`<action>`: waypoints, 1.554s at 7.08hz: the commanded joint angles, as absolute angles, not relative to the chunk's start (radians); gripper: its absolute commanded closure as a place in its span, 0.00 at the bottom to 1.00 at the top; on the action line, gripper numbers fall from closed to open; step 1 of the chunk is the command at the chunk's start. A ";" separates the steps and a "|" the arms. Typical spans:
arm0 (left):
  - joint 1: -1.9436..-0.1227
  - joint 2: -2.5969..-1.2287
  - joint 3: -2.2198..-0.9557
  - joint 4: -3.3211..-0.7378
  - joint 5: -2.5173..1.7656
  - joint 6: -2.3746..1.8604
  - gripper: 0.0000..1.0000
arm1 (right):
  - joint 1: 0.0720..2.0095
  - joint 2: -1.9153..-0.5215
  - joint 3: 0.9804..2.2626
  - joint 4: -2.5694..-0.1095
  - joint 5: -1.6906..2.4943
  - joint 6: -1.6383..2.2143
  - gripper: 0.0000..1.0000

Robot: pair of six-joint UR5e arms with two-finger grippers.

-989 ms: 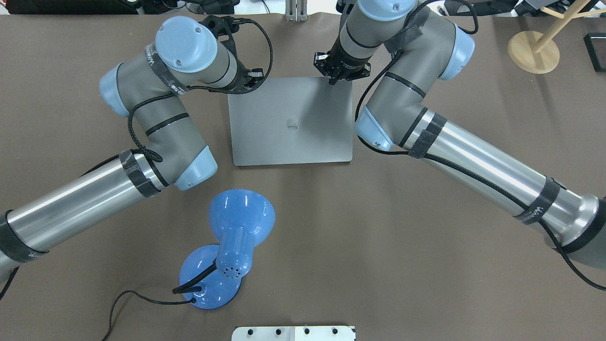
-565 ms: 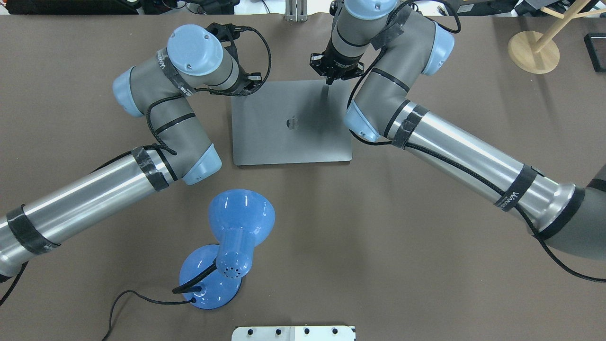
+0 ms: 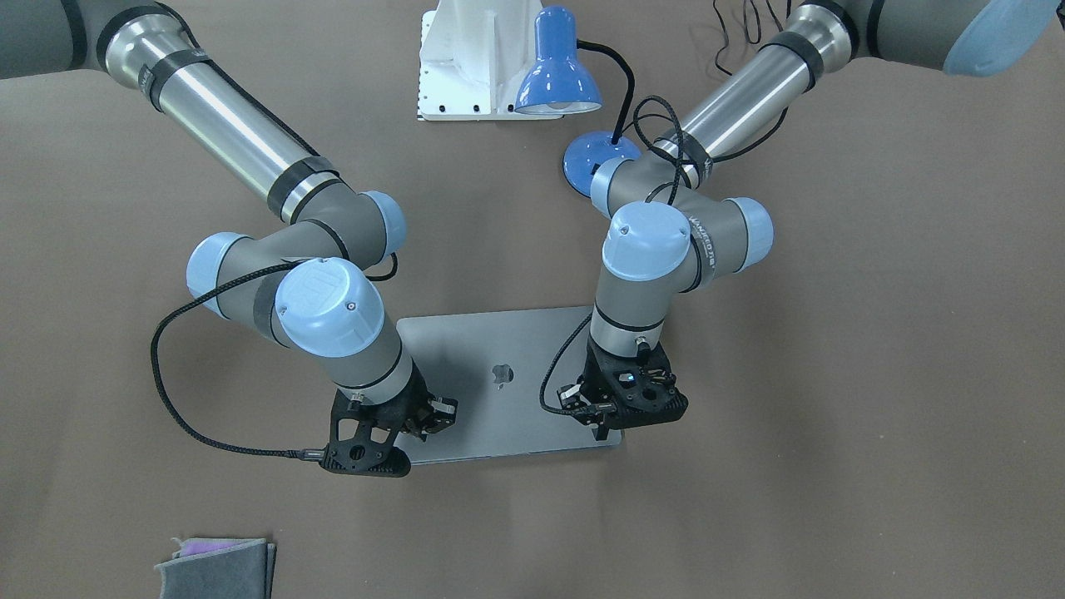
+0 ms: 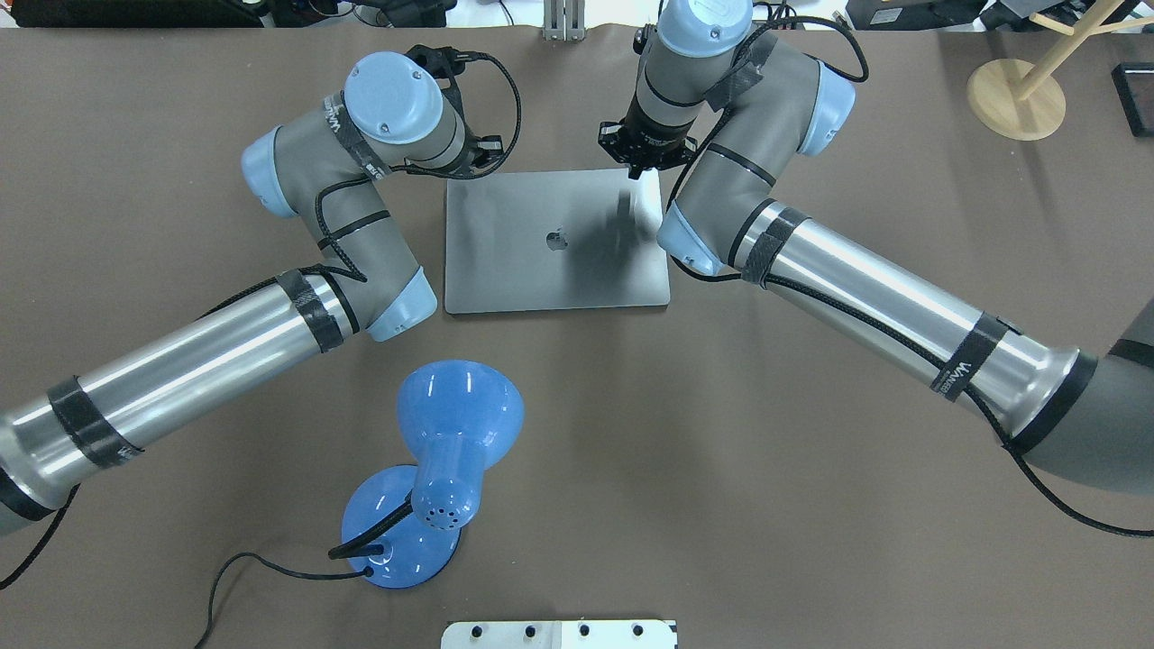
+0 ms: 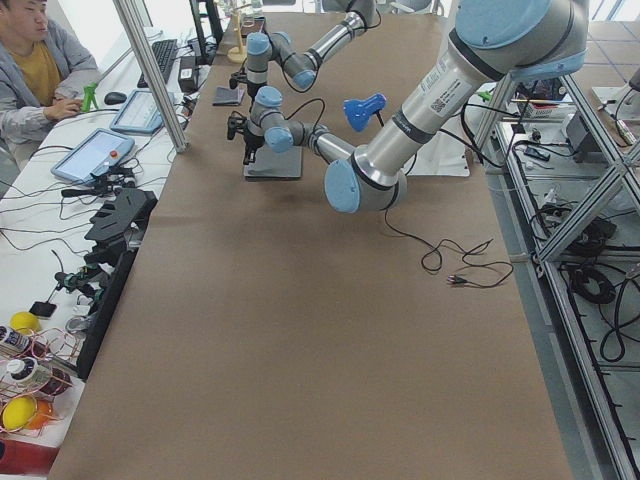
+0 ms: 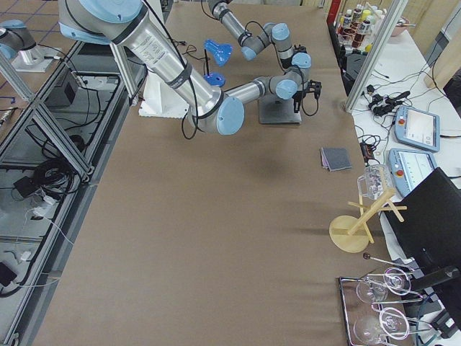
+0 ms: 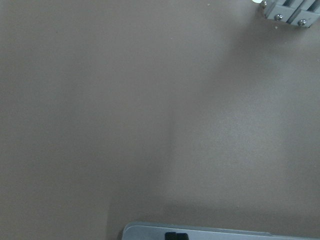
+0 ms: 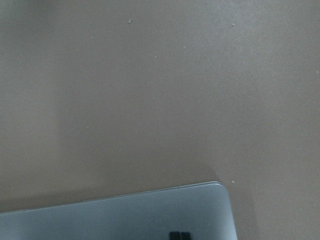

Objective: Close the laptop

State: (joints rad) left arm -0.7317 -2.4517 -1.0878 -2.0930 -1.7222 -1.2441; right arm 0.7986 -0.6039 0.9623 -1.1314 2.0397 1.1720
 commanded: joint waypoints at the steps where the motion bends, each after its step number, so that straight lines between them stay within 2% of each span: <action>1: -0.739 -2.453 -1.103 -2.111 -1.738 -1.233 1.00 | 0.807 -0.595 0.965 -1.132 2.071 1.177 1.00; 2: -0.767 -2.424 -1.171 -2.093 -1.814 -1.230 1.00 | 0.842 -0.609 1.013 -1.138 2.119 1.170 1.00; 4: -0.872 -2.232 -1.486 -1.937 -2.060 -1.122 1.00 | 0.973 -0.871 1.310 -1.150 2.269 1.096 1.00; 6: -0.996 -1.915 -1.865 -1.765 -2.174 -0.871 1.00 | 1.176 -1.085 1.513 -1.222 2.441 0.934 1.00; 7: -1.085 -1.767 -1.975 -1.749 -2.253 -0.757 1.00 | 1.263 -1.177 1.584 -1.270 2.491 0.793 1.00; 8: -1.198 -1.624 -2.038 -1.753 -2.305 -0.630 1.00 | 1.325 -1.309 1.661 -1.311 2.494 0.635 1.00; 9: -1.323 -1.498 -2.048 -1.753 -2.359 -0.460 1.00 | 1.380 -1.418 1.699 -1.353 2.484 0.456 1.00; 11: -1.474 -1.329 -2.017 -1.747 -2.402 -0.199 1.00 | 1.477 -1.543 1.698 -1.482 2.371 0.033 1.00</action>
